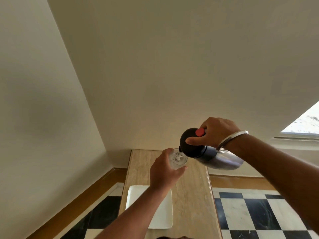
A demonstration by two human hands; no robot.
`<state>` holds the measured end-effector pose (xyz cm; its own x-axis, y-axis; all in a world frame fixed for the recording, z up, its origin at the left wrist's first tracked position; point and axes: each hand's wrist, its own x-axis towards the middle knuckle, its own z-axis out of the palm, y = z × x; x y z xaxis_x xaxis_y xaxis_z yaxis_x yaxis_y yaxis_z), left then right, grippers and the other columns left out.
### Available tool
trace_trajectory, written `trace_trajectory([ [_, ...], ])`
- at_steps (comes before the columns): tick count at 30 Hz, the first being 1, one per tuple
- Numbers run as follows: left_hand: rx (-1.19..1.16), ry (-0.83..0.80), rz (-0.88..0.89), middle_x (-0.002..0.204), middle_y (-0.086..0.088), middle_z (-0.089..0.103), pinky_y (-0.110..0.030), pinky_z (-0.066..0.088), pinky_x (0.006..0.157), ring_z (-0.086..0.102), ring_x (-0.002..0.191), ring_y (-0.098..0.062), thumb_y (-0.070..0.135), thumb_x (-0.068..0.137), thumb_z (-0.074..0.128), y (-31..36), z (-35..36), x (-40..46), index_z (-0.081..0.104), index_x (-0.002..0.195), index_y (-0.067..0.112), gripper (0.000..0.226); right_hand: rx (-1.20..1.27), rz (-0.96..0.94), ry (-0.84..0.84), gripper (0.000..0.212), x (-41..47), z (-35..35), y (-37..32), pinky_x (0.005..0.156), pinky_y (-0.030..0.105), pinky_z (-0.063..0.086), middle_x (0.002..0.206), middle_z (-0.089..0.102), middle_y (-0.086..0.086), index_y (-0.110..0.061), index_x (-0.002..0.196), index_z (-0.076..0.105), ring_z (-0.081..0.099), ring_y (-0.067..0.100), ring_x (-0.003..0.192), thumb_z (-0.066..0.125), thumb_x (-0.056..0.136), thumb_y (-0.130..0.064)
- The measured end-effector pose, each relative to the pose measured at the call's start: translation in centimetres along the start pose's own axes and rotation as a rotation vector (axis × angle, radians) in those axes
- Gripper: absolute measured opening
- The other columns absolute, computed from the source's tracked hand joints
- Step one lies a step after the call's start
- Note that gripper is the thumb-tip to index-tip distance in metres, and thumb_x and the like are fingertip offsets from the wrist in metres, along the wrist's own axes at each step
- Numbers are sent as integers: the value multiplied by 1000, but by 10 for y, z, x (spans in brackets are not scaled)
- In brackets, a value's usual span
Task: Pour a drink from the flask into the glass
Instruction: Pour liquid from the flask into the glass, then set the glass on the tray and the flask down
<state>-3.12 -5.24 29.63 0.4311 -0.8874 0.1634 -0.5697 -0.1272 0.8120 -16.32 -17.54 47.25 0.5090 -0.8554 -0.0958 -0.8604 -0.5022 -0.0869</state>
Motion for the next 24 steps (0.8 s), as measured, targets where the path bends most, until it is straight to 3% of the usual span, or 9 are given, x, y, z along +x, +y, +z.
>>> trace_trajectory([
  [2, -8, -10, -4, 101, 24, 57, -13, 48, 70, 57, 87, 0, 62, 64, 81, -10, 1, -3, 50, 121, 36, 69, 149, 84, -2, 74, -4, 18, 6, 65, 35, 59, 74, 74, 0, -17, 81, 74, 67, 16, 69, 61, 57, -87],
  [4, -15, -21, -14, 102, 21, 59, -18, 53, 72, 59, 89, -3, 58, 64, 84, -21, 2, -7, 51, 122, 34, 71, 300, 153, 2, 80, -12, 35, 10, 70, 40, 61, 75, 75, 1, -16, 81, 75, 68, 19, 70, 59, 50, -88],
  [10, -2, -82, -68, 118, 7, 65, -25, 56, 81, 61, 102, -11, 53, 64, 89, -53, 6, -15, 49, 130, 26, 82, 632, 335, 76, 49, -40, 85, 14, 52, 26, 48, 65, 70, -5, -24, 68, 70, 63, 10, 62, 73, 62, -72],
  [13, 2, -132, -109, 122, 6, 64, -20, 53, 79, 60, 105, -11, 53, 65, 89, -67, 11, -21, 46, 132, 27, 84, 776, 382, 92, 48, -51, 107, 15, 47, 23, 44, 44, 63, -8, -20, 58, 69, 60, 7, 46, 74, 66, -67],
  [16, 7, -165, -149, 124, 6, 63, -12, 44, 78, 60, 105, -10, 51, 65, 89, -75, 17, -29, 45, 132, 29, 83, 893, 436, 147, 50, -61, 126, 20, 44, 19, 42, 42, 62, -13, -19, 58, 68, 59, 6, 44, 72, 64, -69],
  [24, 94, -195, -254, 127, 5, 60, -28, 54, 89, 58, 106, -13, 47, 69, 88, -93, 39, -53, 44, 131, 28, 79, 1031, 490, 281, 62, -81, 180, 49, 52, 30, 46, 50, 60, 3, -12, 59, 65, 57, 19, 54, 63, 62, -74],
])
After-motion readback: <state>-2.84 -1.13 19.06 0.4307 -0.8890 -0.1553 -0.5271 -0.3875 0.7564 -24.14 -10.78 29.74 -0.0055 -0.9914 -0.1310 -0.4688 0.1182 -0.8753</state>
